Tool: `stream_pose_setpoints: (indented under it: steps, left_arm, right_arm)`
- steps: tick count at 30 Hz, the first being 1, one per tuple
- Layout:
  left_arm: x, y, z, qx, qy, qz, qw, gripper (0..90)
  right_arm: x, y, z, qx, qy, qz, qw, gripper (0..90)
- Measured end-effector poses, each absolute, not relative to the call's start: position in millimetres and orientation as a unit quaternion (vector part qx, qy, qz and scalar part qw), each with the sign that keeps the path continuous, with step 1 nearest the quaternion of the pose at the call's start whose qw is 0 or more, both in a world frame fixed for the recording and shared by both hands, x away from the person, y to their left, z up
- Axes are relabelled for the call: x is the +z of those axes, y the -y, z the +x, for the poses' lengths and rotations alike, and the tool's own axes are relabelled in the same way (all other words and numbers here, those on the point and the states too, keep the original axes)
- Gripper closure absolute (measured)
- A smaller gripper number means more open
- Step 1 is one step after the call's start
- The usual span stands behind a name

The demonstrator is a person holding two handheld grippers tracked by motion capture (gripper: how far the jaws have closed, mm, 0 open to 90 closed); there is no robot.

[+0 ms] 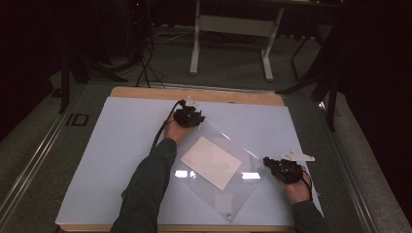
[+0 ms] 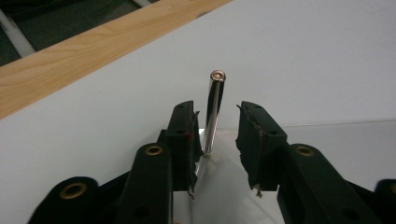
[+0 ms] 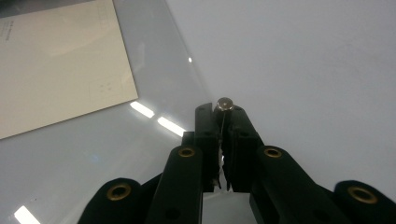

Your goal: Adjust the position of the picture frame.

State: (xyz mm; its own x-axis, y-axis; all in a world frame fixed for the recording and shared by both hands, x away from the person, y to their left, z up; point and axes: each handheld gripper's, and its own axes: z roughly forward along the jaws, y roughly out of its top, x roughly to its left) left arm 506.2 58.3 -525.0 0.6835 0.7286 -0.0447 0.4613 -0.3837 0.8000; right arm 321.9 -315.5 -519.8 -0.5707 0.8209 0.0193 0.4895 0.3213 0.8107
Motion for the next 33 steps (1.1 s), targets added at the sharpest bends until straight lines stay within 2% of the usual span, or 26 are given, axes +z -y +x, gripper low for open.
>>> stream_pose_setpoints:
  steps: [4,8,33]
  left_arm:
    - [-524,-51,510,0.159,-0.366,0.822,0.405,72.0]
    - [-524,-54,513,0.155,-0.376,0.819,0.405,83.3]
    - [-507,-65,502,0.156,-0.377,0.835,0.369,85.6]
  right_arm:
    - [-520,315,322,0.409,-0.785,0.418,0.203,85.1]
    - [-520,315,322,0.41,-0.783,0.421,0.203,85.1]
    - [-512,314,327,0.428,-0.776,0.43,0.172,84.2]
